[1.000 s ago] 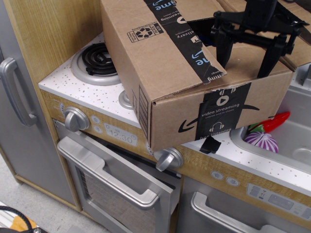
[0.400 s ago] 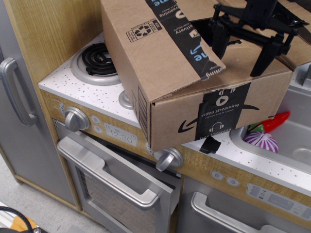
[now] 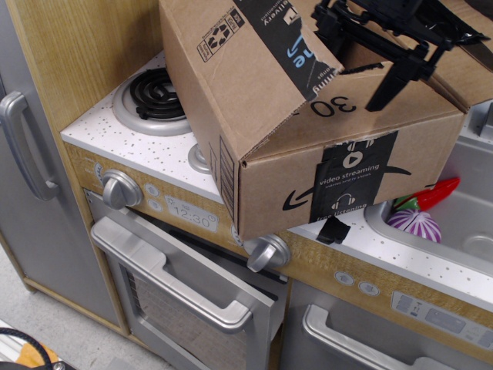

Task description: Open large4fbox flaps

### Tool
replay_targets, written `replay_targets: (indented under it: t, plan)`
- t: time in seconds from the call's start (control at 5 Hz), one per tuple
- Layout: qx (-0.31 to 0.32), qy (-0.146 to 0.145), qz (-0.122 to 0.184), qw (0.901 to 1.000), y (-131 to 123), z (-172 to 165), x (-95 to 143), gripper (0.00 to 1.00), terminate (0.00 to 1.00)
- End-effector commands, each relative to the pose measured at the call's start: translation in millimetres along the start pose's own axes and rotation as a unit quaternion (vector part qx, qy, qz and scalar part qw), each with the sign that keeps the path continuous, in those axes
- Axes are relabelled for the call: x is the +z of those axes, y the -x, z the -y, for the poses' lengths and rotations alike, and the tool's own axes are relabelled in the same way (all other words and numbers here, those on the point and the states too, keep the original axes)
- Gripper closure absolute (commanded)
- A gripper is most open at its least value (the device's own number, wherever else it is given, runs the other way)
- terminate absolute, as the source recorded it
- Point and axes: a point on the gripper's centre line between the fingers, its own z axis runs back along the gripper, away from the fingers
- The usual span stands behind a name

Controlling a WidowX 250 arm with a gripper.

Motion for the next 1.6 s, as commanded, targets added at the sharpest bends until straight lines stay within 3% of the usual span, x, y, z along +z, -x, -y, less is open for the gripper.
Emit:
replay_targets:
  t: [0.0, 0.2, 0.4, 0.8, 1.2, 1.4]
  plan:
    - [0.004, -0.038, 0.046, 0.9982, 15.7, -45.6, 35.1, 0.0, 0.0]
    - [0.002, -0.056, 0.062, 0.9965, 30.7, -69.1, 35.7, 0.0, 0.0]
    - [0.013, -0.053, 0.089, 0.9946, 46.9, -89.8, 27.0, 0.0, 0.0]
    - [0.043, 0.019, 0.13, 0.9904, 72.1, -110.0, -28.1, 0.0, 0.0]
    - [0.048, 0.085, 0.163, 0.9818, 59.6, -108.2, -72.6, 0.0, 0.0]
    - [0.05, 0.103, 0.176, 0.9778, 50.2, -104.1, -83.1, 0.0, 1.0]
